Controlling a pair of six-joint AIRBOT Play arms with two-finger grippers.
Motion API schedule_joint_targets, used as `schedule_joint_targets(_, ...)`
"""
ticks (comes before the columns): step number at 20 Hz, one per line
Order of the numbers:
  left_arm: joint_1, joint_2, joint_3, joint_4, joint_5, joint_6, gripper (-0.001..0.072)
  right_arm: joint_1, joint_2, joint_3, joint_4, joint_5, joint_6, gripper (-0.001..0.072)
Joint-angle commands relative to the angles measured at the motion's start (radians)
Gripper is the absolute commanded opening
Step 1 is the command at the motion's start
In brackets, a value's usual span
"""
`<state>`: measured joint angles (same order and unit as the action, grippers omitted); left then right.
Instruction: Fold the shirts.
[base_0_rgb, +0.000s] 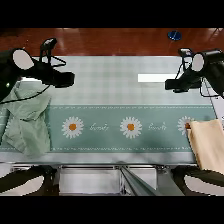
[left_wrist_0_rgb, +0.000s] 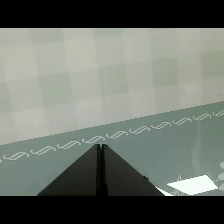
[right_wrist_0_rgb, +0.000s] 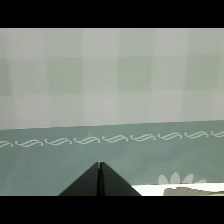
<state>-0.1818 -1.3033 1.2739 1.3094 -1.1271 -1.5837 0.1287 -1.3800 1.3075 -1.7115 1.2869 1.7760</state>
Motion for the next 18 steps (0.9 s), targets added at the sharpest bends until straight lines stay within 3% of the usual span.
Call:
schedule_joint_targets(1, 0.001, 0.000, 0.000, 0.000, 0.000, 0.000, 0.0027, 0.001, -0.001, 0.000, 0.000, 0.000, 0.000, 0.0018)
schedule_joint_targets(15, 0.001, 0.000, 0.000, 0.000, 0.000, 0.000, 0.0027, 0.001, -0.001, 0.000, 0.000, 0.000, 0.000, 0.0018)
schedule_joint_targets(18, 0.001, -0.005, 0.000, 0.001, 0.082, 0.001, 0.0027, 0.001, -0.001, 0.000, -0.003, -0.049, 0.000, 0.0018)
